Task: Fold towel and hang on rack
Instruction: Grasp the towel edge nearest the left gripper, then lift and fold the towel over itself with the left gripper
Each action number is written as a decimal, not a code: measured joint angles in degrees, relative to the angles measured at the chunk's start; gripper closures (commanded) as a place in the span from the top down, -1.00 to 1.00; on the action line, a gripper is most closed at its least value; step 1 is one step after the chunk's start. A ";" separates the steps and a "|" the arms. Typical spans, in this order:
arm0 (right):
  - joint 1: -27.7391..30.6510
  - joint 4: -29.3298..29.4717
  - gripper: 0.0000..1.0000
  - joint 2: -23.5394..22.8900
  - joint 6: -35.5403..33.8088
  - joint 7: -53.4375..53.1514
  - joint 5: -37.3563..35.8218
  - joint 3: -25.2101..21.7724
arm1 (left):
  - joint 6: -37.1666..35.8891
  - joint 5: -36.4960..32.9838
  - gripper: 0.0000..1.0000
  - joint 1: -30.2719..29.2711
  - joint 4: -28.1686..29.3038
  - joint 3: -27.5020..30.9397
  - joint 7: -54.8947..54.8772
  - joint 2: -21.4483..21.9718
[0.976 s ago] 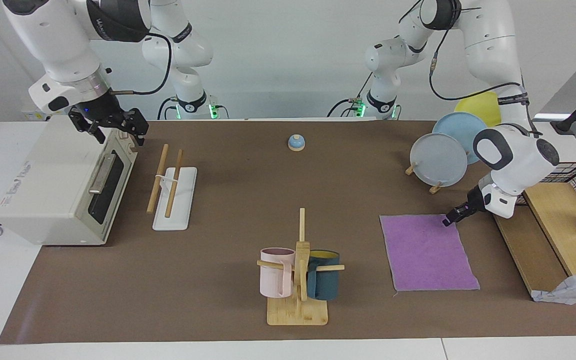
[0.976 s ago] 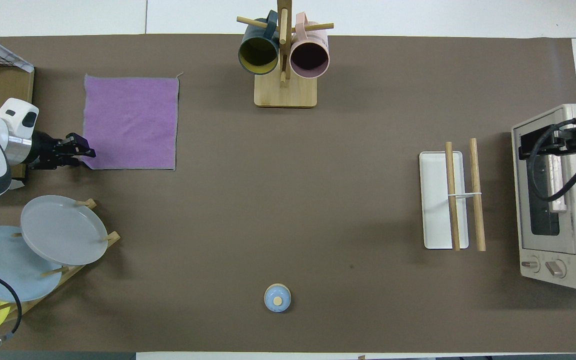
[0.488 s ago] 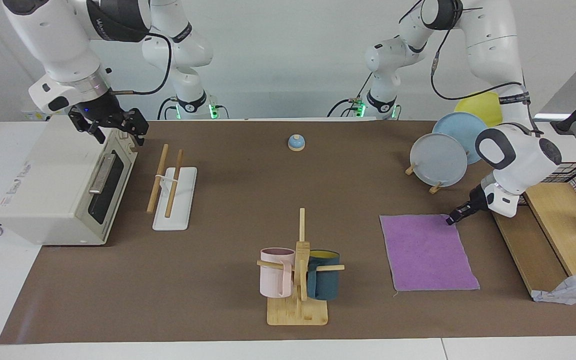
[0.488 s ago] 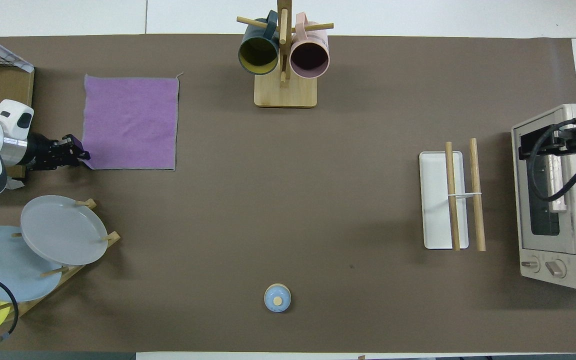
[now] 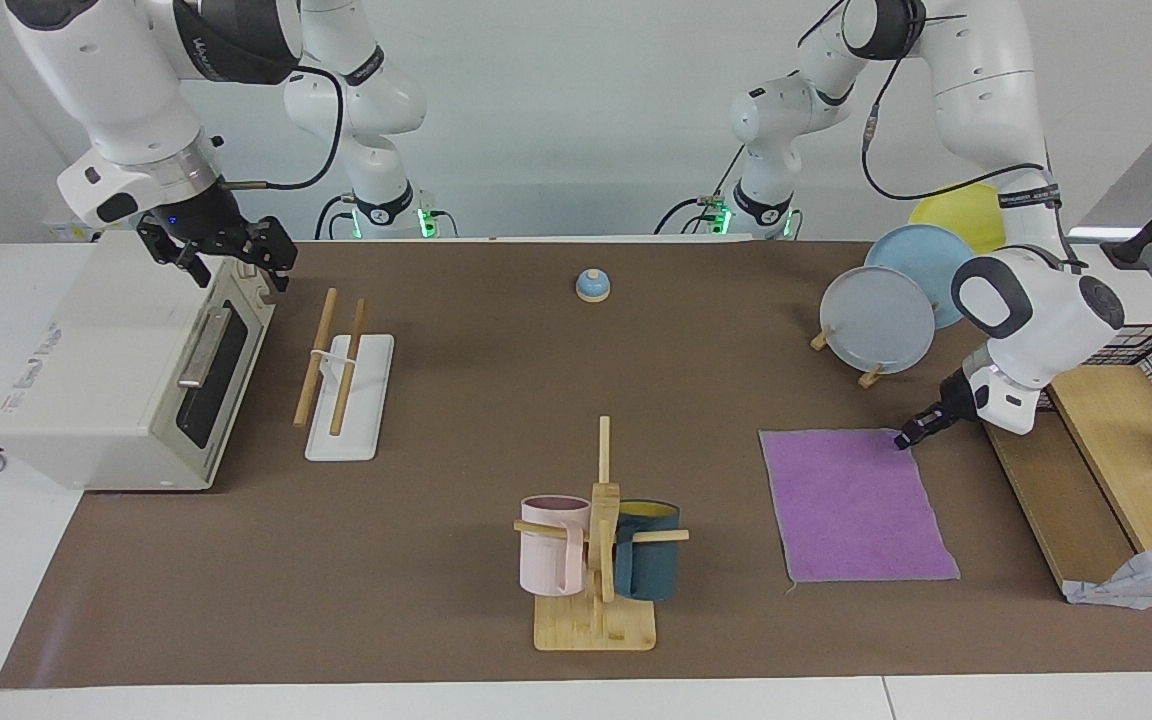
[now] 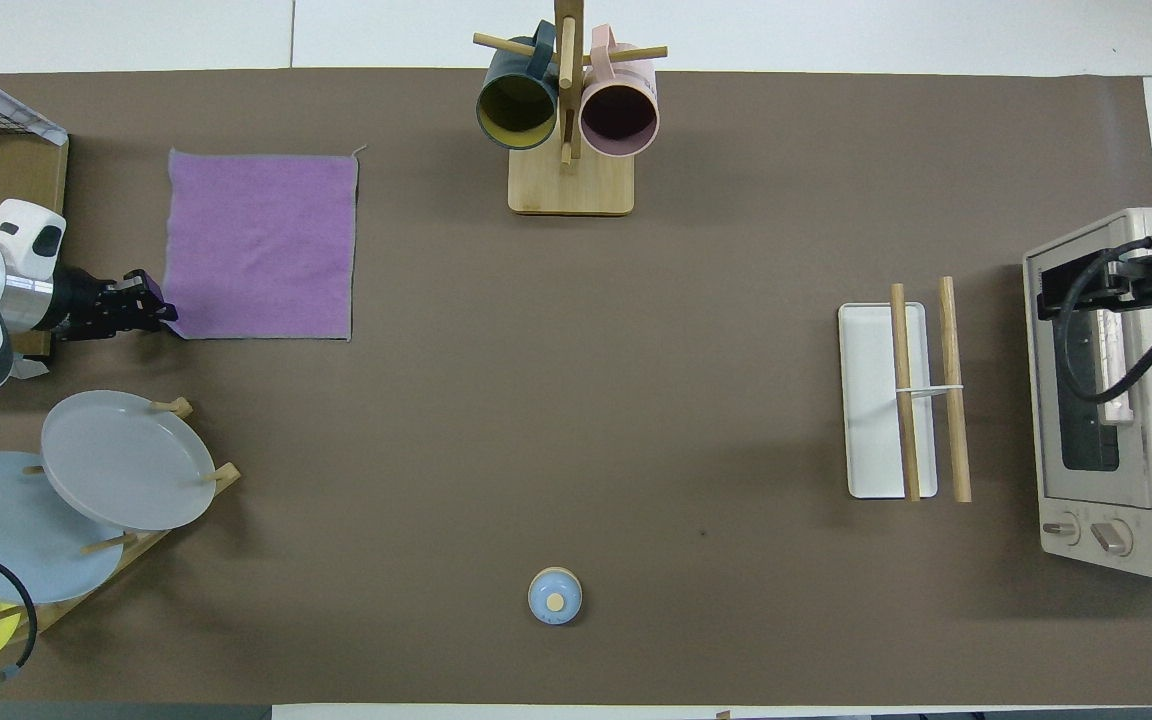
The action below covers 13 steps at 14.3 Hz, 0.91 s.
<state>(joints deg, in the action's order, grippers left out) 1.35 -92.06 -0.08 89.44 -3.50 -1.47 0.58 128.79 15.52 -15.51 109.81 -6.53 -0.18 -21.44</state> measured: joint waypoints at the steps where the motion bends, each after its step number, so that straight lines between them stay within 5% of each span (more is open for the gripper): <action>1: 0.00 0.00 1.00 0.00 0.00 0.00 0.00 0.00 | 0.00 0.31 -0.48 0.01 0.00 -0.07 0.00 0.00; 6: 0.00 0.00 1.00 0.00 0.00 0.00 0.00 0.00 | 0.00 0.95 -1.00 0.12 0.09 -0.35 0.23 -0.02; 13: 0.00 0.00 1.00 0.00 0.00 0.00 0.00 0.00 | -0.01 1.03 -1.00 0.13 0.13 -0.40 0.31 -0.04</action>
<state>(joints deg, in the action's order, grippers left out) 1.35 -92.06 -0.08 89.44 -3.50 -1.47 0.58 128.78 16.56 -15.38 109.93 -6.93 0.14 -21.47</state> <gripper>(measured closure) 0.000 0.982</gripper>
